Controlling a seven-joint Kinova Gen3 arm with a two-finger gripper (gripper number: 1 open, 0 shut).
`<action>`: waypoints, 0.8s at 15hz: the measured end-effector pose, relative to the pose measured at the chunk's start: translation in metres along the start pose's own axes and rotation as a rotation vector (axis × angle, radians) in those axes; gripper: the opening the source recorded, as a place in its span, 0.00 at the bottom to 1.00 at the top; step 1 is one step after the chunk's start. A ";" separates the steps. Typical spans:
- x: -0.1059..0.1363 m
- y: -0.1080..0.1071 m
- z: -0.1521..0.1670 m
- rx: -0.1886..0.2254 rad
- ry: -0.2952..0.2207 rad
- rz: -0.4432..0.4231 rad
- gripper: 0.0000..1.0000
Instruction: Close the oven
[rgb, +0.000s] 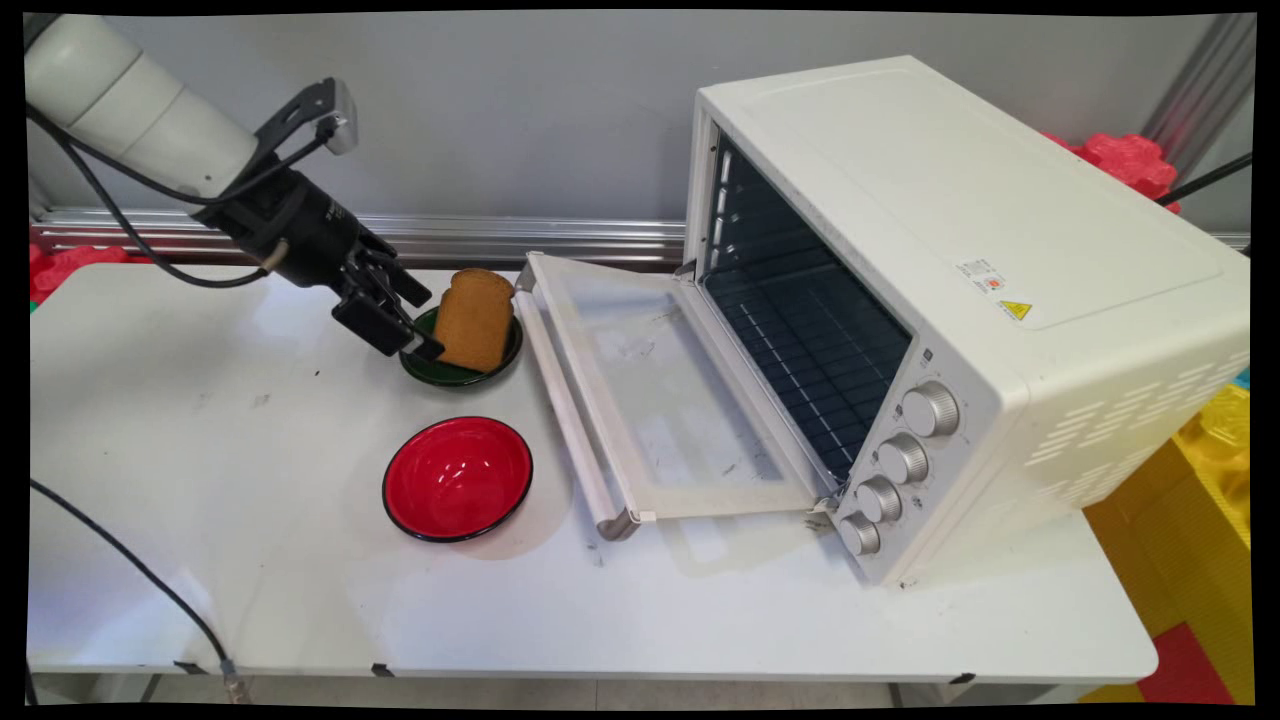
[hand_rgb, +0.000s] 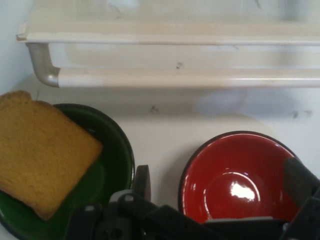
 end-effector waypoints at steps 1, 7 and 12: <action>-0.001 0.003 -0.001 -0.004 0.003 -0.005 1.00; -0.003 0.012 -0.001 -0.013 0.010 0.000 1.00; -0.005 0.014 0.000 -0.013 0.007 0.014 0.00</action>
